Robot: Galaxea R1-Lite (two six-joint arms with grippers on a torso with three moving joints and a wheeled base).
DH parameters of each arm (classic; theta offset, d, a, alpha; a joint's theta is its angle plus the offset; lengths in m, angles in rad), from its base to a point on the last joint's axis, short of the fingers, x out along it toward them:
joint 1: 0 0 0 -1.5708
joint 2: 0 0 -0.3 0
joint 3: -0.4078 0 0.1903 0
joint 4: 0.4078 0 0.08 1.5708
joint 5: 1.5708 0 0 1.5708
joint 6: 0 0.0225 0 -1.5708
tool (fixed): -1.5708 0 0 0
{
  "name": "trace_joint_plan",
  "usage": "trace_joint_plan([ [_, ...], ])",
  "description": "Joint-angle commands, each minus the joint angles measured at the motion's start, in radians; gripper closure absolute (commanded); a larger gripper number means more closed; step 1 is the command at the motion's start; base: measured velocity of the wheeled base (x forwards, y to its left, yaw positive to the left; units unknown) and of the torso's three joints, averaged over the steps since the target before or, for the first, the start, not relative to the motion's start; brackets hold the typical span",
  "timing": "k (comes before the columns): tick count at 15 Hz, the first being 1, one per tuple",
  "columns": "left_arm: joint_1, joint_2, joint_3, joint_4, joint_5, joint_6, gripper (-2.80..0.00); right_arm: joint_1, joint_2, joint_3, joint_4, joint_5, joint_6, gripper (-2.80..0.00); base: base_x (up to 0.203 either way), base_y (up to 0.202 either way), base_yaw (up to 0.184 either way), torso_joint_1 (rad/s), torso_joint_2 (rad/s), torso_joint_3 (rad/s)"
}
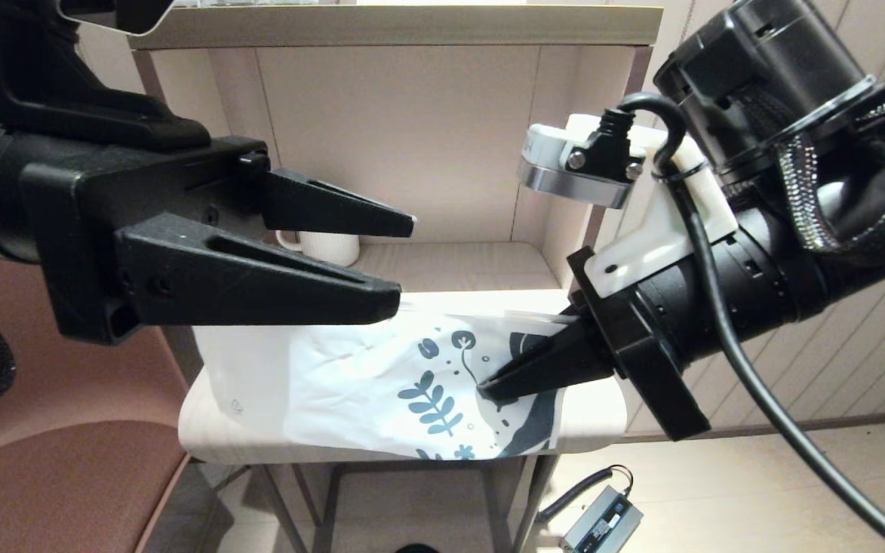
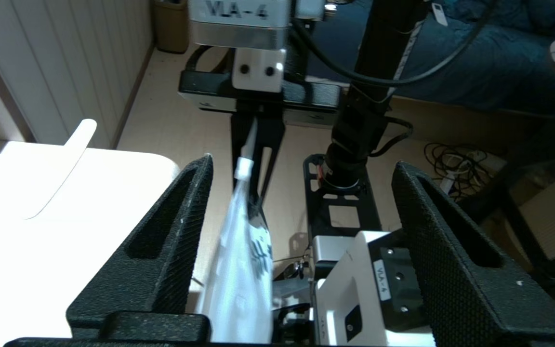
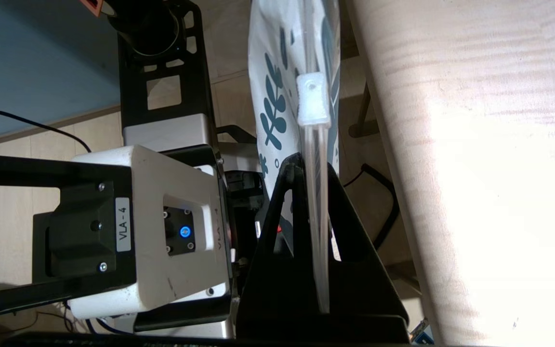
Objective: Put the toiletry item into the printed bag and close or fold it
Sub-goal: Open the storage bag
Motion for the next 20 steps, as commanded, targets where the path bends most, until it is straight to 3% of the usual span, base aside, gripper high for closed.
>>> trace_joint_plan([
  [1,-0.001,0.066,-0.026,0.000,-0.002,0.002,-2.80,0.006,0.022,-0.009,-0.004,0.003,-0.002,0.00,0.000,0.000,0.000,0.000,0.00,0.000],
  [6,-0.002,0.180,-0.080,-0.002,0.058,0.003,-2.80,0.008,0.046,-0.022,-0.005,0.003,0.000,0.00,0.000,0.000,0.000,0.000,0.00,0.000],
  [15,-0.001,0.177,-0.074,-0.002,0.070,0.007,-2.80,0.002,0.044,-0.025,-0.014,0.002,0.000,0.00,0.000,0.000,0.000,0.000,0.00,0.000],
  [20,-0.002,0.156,-0.043,-0.003,0.144,0.163,-2.80,0.002,0.044,-0.029,-0.014,0.003,0.000,0.00,0.000,0.000,0.000,0.000,0.00,0.000],
])
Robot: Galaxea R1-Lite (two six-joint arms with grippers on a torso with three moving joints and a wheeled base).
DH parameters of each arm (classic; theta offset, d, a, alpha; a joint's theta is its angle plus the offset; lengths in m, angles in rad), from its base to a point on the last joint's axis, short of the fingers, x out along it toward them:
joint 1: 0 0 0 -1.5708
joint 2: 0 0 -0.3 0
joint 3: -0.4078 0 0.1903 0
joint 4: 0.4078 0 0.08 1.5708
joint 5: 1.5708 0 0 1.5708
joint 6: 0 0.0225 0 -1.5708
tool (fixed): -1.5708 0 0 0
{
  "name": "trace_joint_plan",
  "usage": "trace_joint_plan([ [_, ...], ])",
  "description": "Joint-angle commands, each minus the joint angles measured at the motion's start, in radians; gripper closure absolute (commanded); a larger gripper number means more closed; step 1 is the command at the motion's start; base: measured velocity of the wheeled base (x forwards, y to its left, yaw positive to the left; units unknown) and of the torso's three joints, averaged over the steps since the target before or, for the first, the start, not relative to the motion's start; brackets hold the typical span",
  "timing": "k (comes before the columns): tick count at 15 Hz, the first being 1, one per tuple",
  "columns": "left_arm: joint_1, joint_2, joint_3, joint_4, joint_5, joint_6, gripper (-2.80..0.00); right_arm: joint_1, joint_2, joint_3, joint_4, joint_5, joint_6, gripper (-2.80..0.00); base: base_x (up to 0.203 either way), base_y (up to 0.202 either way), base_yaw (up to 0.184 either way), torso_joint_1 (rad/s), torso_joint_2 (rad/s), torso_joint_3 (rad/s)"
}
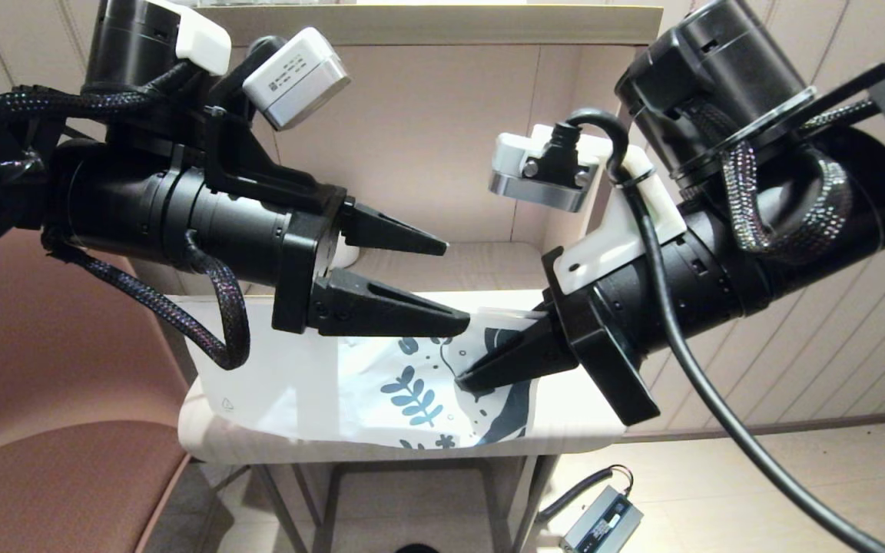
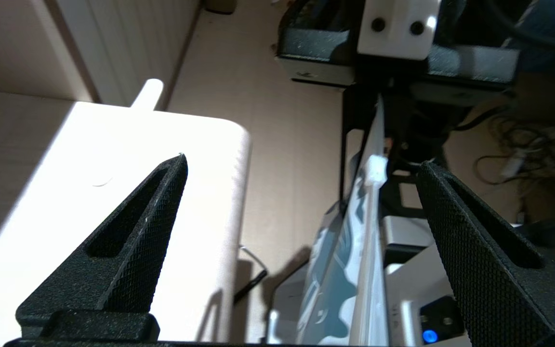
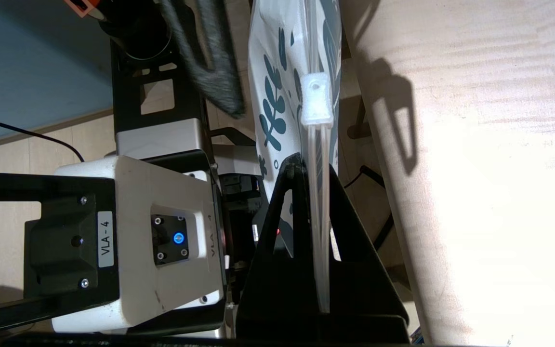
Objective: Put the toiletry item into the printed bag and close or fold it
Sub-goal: Open the storage bag
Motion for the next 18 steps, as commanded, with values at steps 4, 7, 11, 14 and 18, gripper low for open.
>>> trace_joint_plan([
  [4,-0.006,-0.024,0.013,0.000,0.064,0.062,-2.80,0.000,0.000,0.000,0.004,0.004,-0.003,0.00,0.000,0.000,0.000,0.000,0.00,0.000],
  [7,-0.006,-0.031,0.006,0.000,0.061,0.053,-2.80,-0.001,0.000,0.000,0.004,0.004,-0.003,0.00,0.000,0.000,0.000,0.000,0.00,0.000],
  [11,-0.030,-0.055,0.008,0.014,0.063,0.053,-2.80,-0.001,0.001,-0.002,-0.009,0.004,-0.002,0.00,0.000,0.000,0.000,0.000,0.00,0.000],
  [14,-0.074,-0.058,0.019,0.020,0.094,0.054,-2.80,-0.001,0.004,-0.002,-0.013,0.004,-0.001,0.00,0.000,0.000,0.000,0.000,0.00,0.000],
  [18,-0.092,-0.044,0.016,0.014,0.135,0.058,-2.80,-0.003,0.006,-0.002,-0.013,0.004,-0.001,0.00,0.000,0.000,0.000,0.000,0.00,0.000],
])
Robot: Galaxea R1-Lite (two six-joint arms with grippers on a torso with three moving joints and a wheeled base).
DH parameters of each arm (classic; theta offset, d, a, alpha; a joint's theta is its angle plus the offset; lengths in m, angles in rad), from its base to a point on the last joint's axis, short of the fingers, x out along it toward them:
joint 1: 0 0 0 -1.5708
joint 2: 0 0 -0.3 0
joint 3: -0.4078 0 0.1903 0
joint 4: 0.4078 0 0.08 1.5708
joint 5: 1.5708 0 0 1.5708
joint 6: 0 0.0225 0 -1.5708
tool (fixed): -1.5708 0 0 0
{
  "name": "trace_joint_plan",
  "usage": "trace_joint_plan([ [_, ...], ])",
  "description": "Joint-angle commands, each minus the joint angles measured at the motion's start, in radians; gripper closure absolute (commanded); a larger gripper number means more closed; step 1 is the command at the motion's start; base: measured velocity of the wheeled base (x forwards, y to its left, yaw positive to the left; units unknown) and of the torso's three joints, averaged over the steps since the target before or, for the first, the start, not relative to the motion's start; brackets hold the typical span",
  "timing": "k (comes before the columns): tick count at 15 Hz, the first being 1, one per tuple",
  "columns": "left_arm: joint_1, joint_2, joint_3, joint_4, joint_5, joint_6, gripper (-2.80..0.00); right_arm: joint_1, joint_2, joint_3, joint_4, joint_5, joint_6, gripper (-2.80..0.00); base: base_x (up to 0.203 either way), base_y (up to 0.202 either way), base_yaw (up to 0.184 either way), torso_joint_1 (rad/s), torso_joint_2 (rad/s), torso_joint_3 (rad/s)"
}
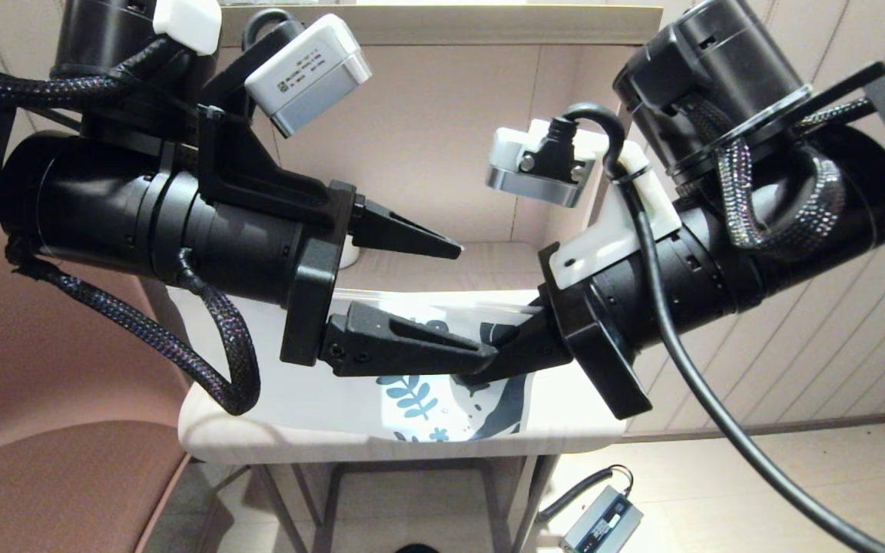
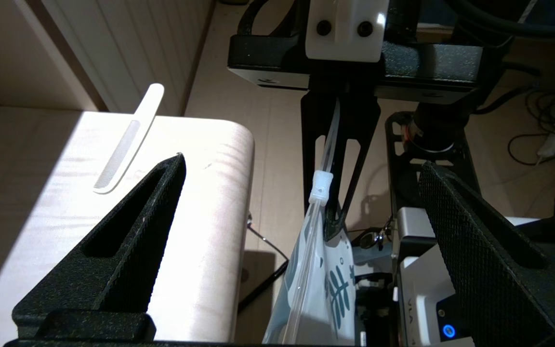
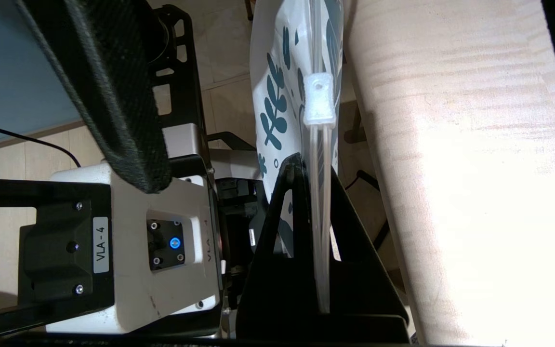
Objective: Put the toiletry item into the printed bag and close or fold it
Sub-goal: Open the storage bag
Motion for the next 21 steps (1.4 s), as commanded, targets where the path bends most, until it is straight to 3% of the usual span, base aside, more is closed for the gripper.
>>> trace_joint_plan([
  [1,-0.004,0.004,-0.006,0.000,0.002,0.001,-2.80,-0.001,0.003,0.000,0.004,0.003,-0.003,0.00,0.000,0.000,0.000,0.000,0.00,0.000],
  [21,0.015,-0.002,-0.004,0.008,0.041,0.007,-2.80,-0.004,0.008,0.005,-0.018,0.003,-0.004,0.00,0.000,0.000,0.000,0.000,0.00,0.000],
])
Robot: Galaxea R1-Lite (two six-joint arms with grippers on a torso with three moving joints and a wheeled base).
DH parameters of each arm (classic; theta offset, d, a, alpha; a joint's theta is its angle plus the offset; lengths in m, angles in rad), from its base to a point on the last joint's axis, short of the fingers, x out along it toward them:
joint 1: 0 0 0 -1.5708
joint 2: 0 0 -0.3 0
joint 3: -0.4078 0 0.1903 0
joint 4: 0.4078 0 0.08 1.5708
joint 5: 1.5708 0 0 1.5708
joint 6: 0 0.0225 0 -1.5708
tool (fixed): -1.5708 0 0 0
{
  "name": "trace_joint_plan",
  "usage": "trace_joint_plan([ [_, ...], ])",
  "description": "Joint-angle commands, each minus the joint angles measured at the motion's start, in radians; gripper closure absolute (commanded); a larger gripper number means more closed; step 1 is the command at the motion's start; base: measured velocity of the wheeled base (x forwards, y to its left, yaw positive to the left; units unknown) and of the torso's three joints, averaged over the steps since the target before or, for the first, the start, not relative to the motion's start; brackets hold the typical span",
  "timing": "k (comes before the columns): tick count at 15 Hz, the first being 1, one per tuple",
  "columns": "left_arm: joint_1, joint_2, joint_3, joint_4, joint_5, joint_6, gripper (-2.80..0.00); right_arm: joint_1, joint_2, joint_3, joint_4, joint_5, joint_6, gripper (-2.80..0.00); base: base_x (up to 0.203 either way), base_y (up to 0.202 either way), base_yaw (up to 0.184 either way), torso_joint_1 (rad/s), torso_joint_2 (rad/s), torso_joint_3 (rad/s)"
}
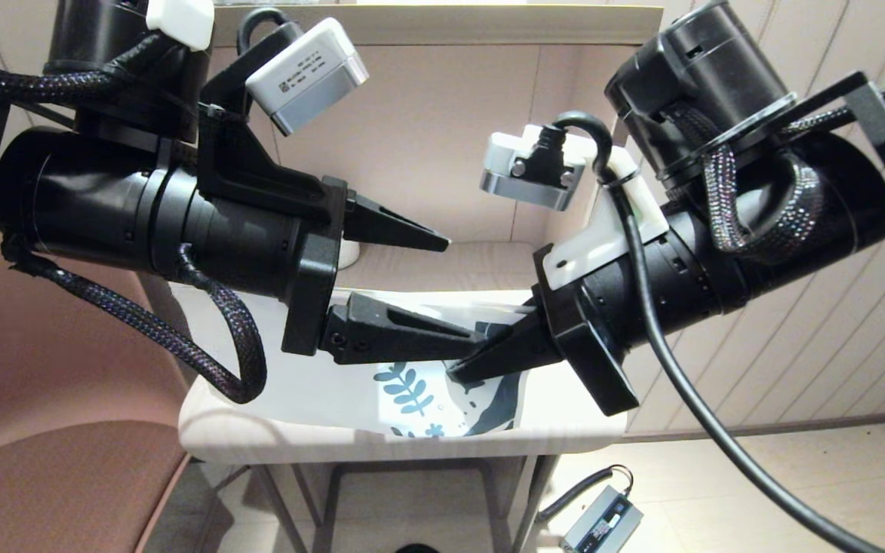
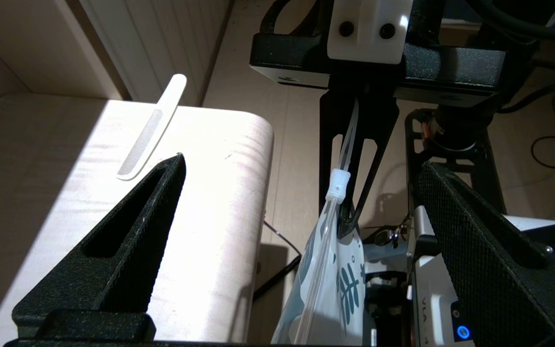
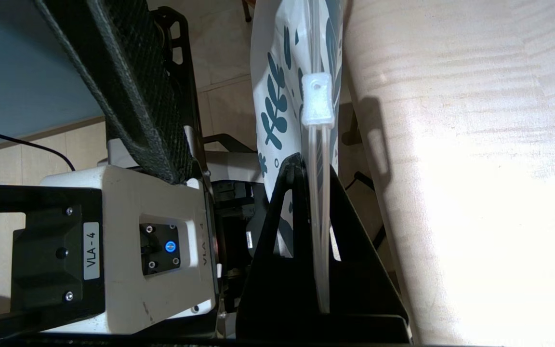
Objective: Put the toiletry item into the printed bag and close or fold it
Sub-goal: Open the storage bag
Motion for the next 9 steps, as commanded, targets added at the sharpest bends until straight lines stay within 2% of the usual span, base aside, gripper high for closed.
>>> trace_joint_plan([
  [1,0.003,0.001,0.005,0.003,-0.005,0.004,-2.80,0.000,-0.001,-0.006,0.004,0.003,-0.003,0.00,0.000,0.000,0.000,0.000,0.00,0.000],
  [7,0.010,-0.002,0.016,0.003,-0.005,0.004,-2.80,0.000,-0.001,-0.008,0.004,0.003,-0.001,0.00,0.000,0.000,0.000,0.000,0.00,0.000],
  [8,0.010,-0.003,0.016,0.003,-0.005,0.004,0.00,0.001,-0.001,-0.008,0.004,0.003,-0.001,0.00,0.000,0.000,0.000,0.000,0.00,0.000],
  [9,0.010,-0.004,0.019,0.003,-0.005,0.004,0.00,0.002,-0.001,-0.008,0.004,0.003,-0.001,0.00,0.000,0.000,0.000,0.000,0.00,0.000],
])
